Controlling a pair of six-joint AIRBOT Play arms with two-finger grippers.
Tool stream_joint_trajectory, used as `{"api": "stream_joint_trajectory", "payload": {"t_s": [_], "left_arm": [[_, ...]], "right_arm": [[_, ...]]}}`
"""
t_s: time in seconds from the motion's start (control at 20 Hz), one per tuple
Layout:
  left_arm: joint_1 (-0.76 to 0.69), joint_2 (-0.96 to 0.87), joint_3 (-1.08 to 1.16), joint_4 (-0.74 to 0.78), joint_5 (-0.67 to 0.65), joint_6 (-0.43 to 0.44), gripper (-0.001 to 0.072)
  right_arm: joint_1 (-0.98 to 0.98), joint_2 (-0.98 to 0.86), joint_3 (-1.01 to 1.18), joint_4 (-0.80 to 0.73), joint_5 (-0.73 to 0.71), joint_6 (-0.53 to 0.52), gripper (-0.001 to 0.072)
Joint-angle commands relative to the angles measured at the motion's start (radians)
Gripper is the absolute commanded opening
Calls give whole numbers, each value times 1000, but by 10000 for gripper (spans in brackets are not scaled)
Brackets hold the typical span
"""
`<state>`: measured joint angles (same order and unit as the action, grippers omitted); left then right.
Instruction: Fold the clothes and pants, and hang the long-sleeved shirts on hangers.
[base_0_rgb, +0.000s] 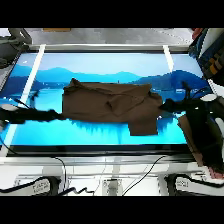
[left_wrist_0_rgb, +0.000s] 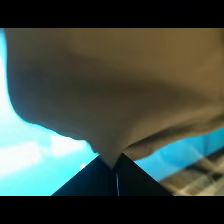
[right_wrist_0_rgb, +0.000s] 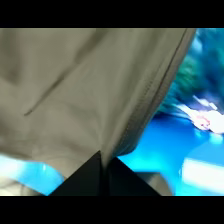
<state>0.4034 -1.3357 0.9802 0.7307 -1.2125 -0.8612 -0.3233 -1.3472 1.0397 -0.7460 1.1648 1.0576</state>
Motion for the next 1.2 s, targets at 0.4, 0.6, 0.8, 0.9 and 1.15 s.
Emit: {"api": "stream_joint_trajectory", "payload": {"t_s": [0.4,0.6,0.8,0.9,1.15], "left_arm": [[165,576,316,-492,193,39,19],[185,795,316,-453,453,39,19],[185,931,316,-227,597,39,18],[185,940,312,-113,582,28,18],[181,737,236,-80,204,-95,17]], "right_arm": [[0,845,213,61,-144,60,17],[0,1020,284,34,-323,61,16],[0,1032,306,29,-301,147,16],[0,991,305,21,-267,194,17],[0,695,261,14,-116,296,16]]}}
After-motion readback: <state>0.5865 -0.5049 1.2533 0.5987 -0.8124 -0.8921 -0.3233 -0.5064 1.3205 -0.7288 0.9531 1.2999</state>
